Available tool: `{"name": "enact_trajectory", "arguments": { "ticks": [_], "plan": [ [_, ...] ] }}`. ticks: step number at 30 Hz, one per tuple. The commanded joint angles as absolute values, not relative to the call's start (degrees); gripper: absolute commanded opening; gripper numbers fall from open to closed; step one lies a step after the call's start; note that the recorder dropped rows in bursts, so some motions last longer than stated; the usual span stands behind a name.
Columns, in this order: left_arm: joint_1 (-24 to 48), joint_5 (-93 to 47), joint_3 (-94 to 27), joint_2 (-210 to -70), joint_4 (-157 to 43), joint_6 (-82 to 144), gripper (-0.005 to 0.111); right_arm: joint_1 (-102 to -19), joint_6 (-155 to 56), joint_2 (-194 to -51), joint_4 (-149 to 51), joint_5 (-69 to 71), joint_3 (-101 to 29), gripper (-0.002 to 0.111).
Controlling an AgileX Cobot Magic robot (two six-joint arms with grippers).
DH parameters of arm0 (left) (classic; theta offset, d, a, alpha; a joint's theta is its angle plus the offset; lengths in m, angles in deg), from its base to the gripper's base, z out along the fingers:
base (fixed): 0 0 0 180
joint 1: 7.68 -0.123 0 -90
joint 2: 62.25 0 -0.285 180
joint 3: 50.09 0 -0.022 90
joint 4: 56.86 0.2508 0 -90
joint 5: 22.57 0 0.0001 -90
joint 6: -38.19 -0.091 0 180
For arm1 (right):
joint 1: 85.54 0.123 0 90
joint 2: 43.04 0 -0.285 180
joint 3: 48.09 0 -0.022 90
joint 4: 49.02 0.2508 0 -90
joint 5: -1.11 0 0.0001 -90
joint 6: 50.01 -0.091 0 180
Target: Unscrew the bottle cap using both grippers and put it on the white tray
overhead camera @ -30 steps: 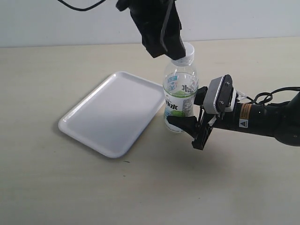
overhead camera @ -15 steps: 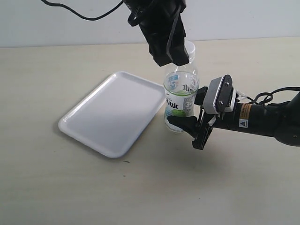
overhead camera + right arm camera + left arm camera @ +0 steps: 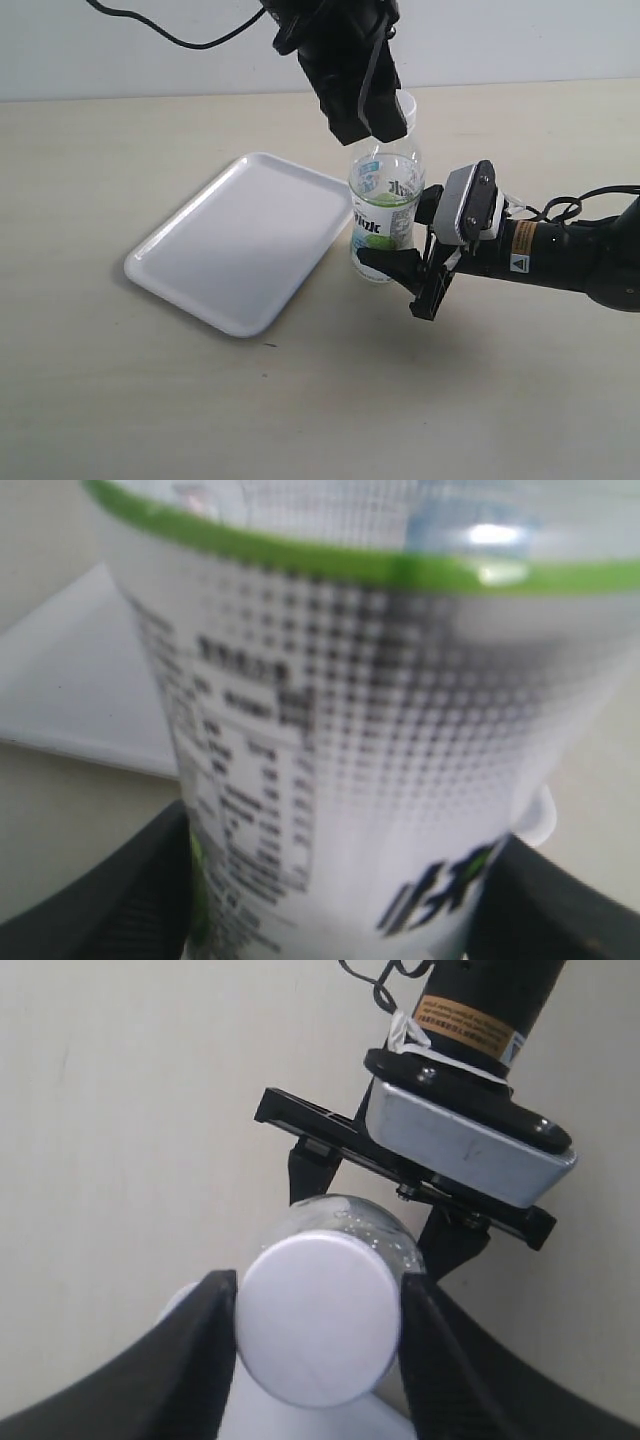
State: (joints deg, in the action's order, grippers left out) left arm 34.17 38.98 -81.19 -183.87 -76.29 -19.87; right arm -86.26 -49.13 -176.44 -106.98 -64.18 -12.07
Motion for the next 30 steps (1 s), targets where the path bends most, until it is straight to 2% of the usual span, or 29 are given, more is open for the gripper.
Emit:
{"name": "enact_trajectory", "arguments": {
  "ticks": [1, 5, 24, 30],
  "plan": [
    [34.4, 36.3, -81.5, -183.7, -76.8, -20.7, 0.001, -86.2, -47.8, -176.8, -107.8, -58.1, -12.0, 0.0],
    [34.4, 36.9, -81.5, -183.7, -77.1, -19.6, 0.0, -86.2, -47.8, -176.8, -107.8, -58.1, -12.0, 0.0],
    [35.2, 38.6, -81.5, -183.7, -76.8, 15.7, 0.0, -86.2, -47.8, -176.8, -107.5, -58.1, -12.0, 0.0],
    [35.2, 38.7, -81.5, -183.7, -76.5, 17.0, 0.0, -86.2, -48.0, -176.8, -107.6, -58.1, -12.0, 0.0]
  ]
}}
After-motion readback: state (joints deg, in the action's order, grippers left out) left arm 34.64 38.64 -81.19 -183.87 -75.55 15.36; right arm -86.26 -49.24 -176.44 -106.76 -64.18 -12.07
